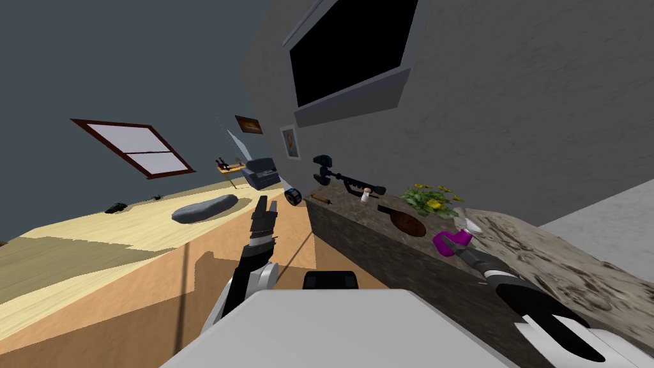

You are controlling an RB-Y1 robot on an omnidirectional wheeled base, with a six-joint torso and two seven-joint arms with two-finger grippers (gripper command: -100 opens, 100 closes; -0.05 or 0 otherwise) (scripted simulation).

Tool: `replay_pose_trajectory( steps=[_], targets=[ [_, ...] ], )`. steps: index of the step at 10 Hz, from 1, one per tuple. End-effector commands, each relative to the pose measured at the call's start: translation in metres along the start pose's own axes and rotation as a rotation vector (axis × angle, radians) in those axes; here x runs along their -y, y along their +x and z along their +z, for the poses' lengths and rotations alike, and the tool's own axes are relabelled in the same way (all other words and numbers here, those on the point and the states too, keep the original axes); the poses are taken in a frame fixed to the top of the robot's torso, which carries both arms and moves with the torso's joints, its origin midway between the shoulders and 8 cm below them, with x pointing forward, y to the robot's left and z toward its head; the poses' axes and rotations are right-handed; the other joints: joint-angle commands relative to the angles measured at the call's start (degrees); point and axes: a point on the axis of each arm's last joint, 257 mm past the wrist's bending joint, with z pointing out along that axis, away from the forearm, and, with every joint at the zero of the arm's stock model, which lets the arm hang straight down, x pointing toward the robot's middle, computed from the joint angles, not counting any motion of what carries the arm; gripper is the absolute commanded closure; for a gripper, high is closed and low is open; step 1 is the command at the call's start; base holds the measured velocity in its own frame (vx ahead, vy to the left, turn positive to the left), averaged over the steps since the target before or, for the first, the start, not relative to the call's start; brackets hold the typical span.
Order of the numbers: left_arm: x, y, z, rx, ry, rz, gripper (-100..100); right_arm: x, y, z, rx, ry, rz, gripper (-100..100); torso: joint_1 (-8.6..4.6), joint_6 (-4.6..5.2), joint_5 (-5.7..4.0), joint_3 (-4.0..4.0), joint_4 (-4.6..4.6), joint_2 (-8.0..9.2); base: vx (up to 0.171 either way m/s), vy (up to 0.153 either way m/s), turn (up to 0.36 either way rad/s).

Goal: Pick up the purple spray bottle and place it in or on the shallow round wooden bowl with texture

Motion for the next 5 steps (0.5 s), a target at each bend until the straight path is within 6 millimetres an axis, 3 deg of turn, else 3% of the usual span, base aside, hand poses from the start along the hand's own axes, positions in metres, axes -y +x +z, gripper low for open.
replay_pose_trajectory(
  steps=[1,4,5],
  targets=[
    [0.000,0.000,0.000,0.000,0.000,0.000,0,-0.012,0.023,0.011,-0.033,-0.011,0.002,-100,0.00,0.00,0.00,0.00,0.00,0.00,-0.057,-0.005,-0.171],
    [0.000,0.000,0.000,0.000,0.000,0.000,0,-0.021,0.013,0.029,-0.006,-0.015,0.028,-100,-0.07,-0.02,-0.02,0.12,0.05,0.20,-0.049,-0.004,-0.030],
    [0.000,0.000,0.000,0.000,0.000,0.000,0,-0.035,0.037,0.036,-0.045,-0.030,0.019,-100,-0.08,-0.02,-0.02,0.06,0.03,0.09,-0.068,-0.020,-0.175]
  ],
)
